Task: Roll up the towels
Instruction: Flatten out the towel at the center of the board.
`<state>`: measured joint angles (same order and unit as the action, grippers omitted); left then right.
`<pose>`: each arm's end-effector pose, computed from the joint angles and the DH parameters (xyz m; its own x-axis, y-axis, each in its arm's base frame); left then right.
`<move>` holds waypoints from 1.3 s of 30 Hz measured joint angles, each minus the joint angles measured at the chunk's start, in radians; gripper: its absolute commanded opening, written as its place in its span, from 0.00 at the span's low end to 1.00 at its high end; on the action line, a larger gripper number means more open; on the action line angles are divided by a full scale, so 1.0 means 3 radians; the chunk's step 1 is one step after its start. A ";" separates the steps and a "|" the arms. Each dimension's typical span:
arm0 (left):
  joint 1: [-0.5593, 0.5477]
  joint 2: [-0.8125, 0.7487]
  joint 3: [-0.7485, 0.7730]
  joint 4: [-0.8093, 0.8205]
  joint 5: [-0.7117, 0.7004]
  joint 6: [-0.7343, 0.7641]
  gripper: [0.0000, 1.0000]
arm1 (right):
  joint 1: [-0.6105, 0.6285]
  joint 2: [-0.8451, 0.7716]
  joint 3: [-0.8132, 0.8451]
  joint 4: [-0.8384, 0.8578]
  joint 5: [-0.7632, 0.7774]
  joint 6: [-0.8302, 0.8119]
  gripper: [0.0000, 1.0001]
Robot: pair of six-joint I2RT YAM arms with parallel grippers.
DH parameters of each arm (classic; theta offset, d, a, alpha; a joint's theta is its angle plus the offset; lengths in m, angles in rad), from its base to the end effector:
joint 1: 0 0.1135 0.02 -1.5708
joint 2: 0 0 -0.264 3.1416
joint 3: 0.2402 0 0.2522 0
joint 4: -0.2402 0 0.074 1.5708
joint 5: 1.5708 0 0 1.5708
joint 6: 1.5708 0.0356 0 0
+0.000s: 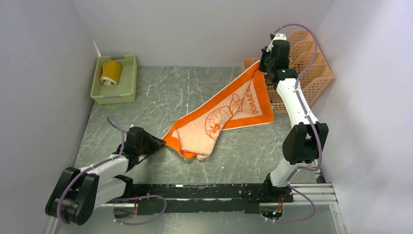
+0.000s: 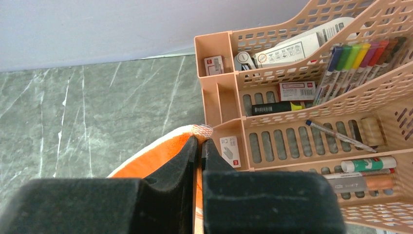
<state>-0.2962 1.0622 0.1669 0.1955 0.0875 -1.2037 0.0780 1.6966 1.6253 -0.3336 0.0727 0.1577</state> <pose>0.1666 -0.0541 0.1199 -0.5522 -0.8036 -0.2220 -0.4477 0.5104 -0.7342 0.4014 0.0288 0.3747 -0.3896 0.1267 -0.9122 0.0507 0.9919 0.1161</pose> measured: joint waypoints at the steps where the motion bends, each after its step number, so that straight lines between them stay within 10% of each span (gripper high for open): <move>1: 0.0031 0.0074 0.0001 0.0065 0.0009 0.0001 0.07 | 0.0000 0.0000 0.0000 0.0000 -0.0008 -0.0003 0.00; 9: 0.0763 0.0763 0.0338 0.0456 0.0448 0.0429 0.07 | 0.0000 0.0000 0.0000 0.0032 -0.0084 -0.0013 0.00; 21: 0.1331 0.1040 0.3763 -0.0849 0.0710 0.2494 0.07 | 0.0270 -0.0231 -0.0055 0.0273 -0.0421 0.0013 0.00; 30: 0.1549 0.0811 0.4348 -0.1287 0.0562 0.3207 0.07 | 0.0656 -0.0441 0.0559 0.0245 -0.0468 -0.0067 0.00; 39: 0.1573 -0.0753 0.4022 -0.1881 0.0017 0.3316 0.07 | 0.0662 -0.2214 -0.0685 0.0512 -0.0607 0.0159 0.00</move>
<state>0.1757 0.8364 1.3735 -0.3687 0.0925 -0.2089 0.2768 1.0325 1.4197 -0.1799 -0.1093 0.2054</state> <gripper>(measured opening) 0.075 0.018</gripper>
